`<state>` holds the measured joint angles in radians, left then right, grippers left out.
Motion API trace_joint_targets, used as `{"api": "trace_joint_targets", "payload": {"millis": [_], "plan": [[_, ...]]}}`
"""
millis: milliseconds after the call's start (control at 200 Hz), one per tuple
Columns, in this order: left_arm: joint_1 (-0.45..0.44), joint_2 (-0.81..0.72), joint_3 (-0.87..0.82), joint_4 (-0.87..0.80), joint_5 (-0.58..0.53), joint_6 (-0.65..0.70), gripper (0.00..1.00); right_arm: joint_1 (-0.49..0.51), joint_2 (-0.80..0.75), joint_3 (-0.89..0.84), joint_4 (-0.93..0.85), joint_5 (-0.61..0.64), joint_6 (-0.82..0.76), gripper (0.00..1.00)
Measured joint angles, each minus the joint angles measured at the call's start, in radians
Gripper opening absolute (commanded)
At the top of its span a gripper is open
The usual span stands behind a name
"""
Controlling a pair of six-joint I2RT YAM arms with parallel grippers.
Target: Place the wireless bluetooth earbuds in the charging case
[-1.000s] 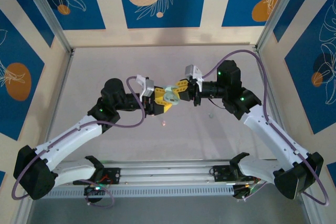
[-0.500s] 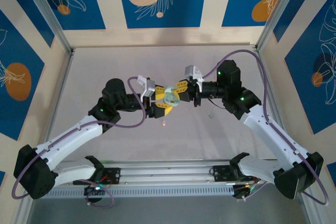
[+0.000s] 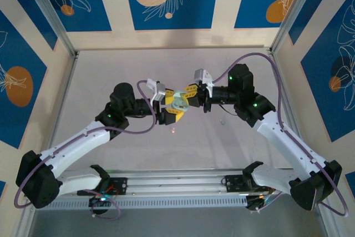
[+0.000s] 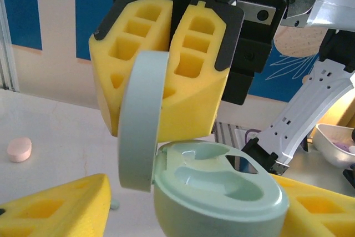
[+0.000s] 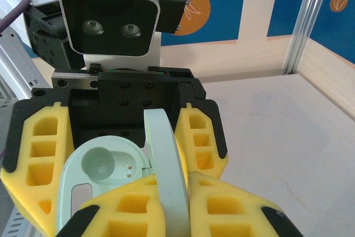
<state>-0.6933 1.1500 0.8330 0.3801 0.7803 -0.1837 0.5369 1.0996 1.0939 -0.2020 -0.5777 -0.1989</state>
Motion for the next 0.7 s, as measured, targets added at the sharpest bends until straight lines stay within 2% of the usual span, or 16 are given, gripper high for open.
{"api": "trace_joint_targets", "payload": {"millis": [115, 295, 395, 525, 700], "plan": [[-0.005, 0.006, 0.0, 0.002, -0.008, -0.002, 0.69, 0.007, -0.003, 0.0, 0.0, 0.018, -0.004, 0.07], [-0.01, 0.014, 0.002, -0.003, -0.015, 0.002, 0.63, 0.011, -0.005, 0.0, 0.0, 0.037, -0.004, 0.07], [-0.012, 0.014, 0.008, -0.004, -0.016, 0.004, 0.67, 0.011, -0.006, 0.0, 0.0, 0.04, -0.004, 0.07], [-0.012, 0.014, 0.011, -0.001, -0.025, 0.002, 0.68, 0.011, -0.006, 0.0, 0.0, 0.04, -0.008, 0.07], [-0.013, 0.014, 0.011, -0.002, -0.026, 0.002, 0.62, 0.011, -0.006, -0.001, 0.0, 0.048, -0.01, 0.08]]}}
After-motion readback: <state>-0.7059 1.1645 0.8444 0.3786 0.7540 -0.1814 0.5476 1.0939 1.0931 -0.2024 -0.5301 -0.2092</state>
